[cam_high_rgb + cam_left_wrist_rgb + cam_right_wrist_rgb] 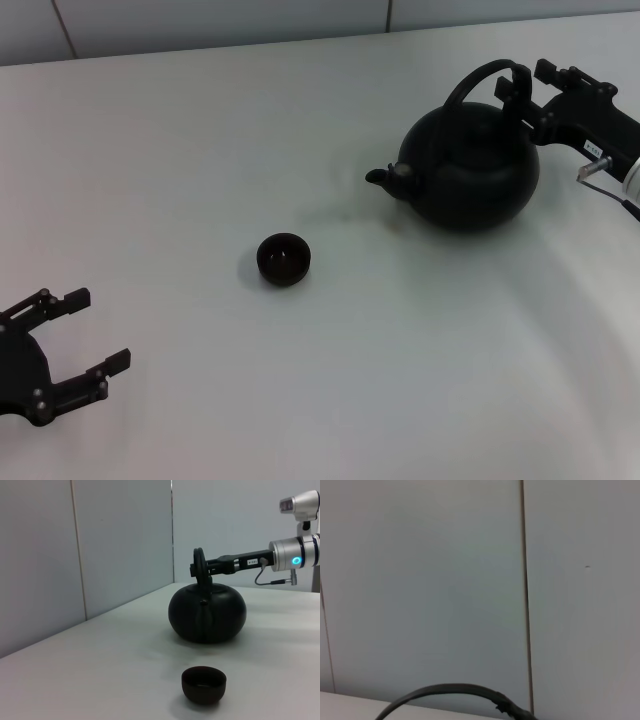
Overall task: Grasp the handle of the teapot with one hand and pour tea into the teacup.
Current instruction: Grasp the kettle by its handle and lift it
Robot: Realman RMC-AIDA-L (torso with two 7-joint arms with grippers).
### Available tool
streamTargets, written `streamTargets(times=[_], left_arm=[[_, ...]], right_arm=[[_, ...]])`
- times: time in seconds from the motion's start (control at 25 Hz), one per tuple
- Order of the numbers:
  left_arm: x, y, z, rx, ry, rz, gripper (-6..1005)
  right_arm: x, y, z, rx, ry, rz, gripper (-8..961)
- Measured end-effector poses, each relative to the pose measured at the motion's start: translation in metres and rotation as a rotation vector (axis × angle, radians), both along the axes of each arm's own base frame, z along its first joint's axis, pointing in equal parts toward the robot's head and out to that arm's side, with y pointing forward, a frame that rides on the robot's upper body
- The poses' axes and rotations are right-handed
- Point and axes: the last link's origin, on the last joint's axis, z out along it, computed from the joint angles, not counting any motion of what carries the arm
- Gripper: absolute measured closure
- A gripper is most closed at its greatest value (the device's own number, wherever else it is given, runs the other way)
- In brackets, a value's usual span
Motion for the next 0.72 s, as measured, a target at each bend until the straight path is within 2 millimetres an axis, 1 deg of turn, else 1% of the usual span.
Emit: streamTargets(times=[0.16,0.36,0.72], left_arm=[[0.0000,0.0010,0.0008,0.005,0.000,0.001,187],[-0.0003,0.0018,0.0021,0.012,-0.002,0.003,187],[0.0002,0.0026,0.0023,0.013,-0.001,0.001,187]], right_arm=[[-0.0003,-0.0006,-0.0008,-0.001,0.002,0.001,397],[0.0014,-0.0040,-0.0019,-0.002,0.007,-0.002,582],[0.0002,-0.0055,-0.0036,-0.001,0.022,0.002,785]])
